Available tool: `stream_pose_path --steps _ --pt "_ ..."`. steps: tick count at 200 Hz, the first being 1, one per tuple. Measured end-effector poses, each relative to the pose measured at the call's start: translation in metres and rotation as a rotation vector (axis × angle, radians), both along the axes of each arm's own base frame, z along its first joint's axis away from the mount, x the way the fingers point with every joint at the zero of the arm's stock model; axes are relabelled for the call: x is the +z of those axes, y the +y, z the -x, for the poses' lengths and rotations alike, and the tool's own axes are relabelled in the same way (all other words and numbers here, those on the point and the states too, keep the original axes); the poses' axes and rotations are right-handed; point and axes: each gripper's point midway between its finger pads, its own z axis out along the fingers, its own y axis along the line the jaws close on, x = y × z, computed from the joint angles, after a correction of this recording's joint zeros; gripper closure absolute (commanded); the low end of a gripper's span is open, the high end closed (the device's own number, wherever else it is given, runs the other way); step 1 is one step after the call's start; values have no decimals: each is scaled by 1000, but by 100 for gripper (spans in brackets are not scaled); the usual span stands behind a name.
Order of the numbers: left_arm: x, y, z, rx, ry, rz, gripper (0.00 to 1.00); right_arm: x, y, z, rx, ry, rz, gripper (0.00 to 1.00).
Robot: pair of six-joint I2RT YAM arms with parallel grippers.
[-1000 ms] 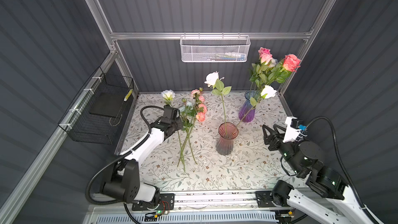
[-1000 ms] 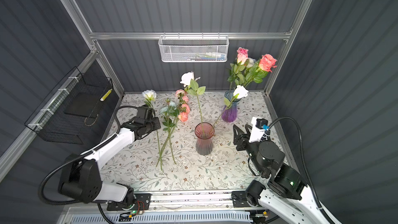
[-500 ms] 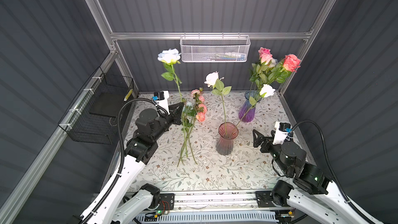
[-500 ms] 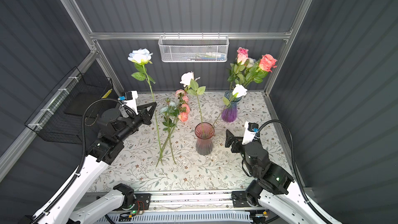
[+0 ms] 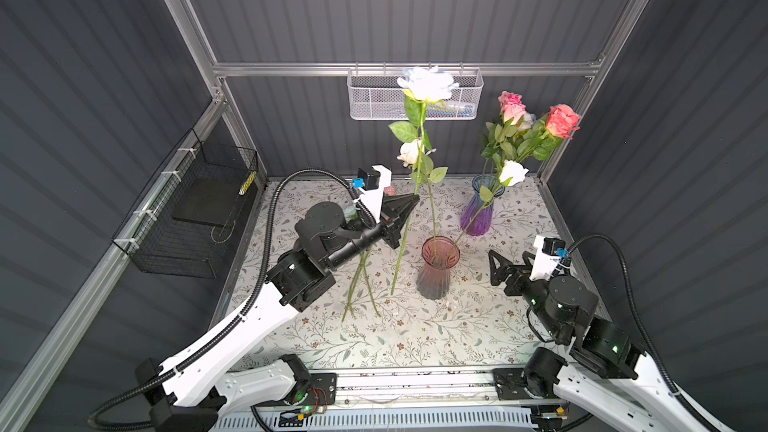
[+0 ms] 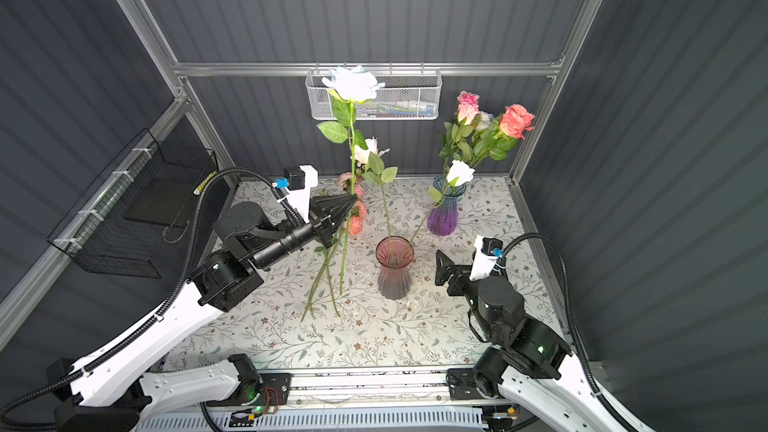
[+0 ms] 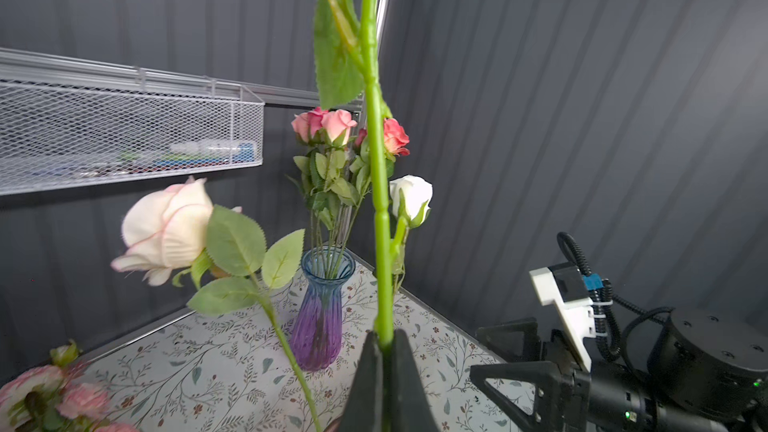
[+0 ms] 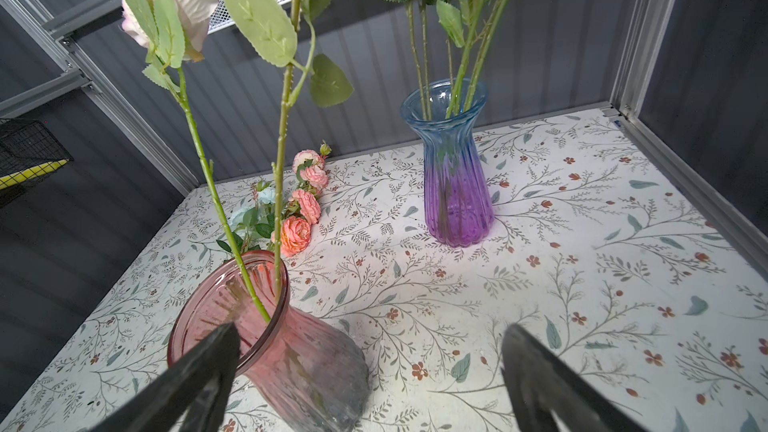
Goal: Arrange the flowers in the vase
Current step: 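Lift the pale white rose and carry it toward the pink vase, left gripper, then lower the pale white rose stem into the pink vase with the left gripper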
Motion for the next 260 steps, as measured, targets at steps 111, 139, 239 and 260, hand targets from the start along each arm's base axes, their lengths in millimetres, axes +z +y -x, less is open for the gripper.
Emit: stream_pose_path --steps 111,139,239,260 --pt "50 -87 -49 14 -179 62 100 1 -1 0 -1 3 -13 1" --pt "27 -102 -62 23 -160 47 100 4 -2 2 -4 -5 -20 1" --pt "-108 -118 -69 12 1 -91 96 0 -7 5 -13 -9 -33 1" --pt "-124 -119 -66 14 19 -116 91 -5 -7 5 -15 1 -31 1"
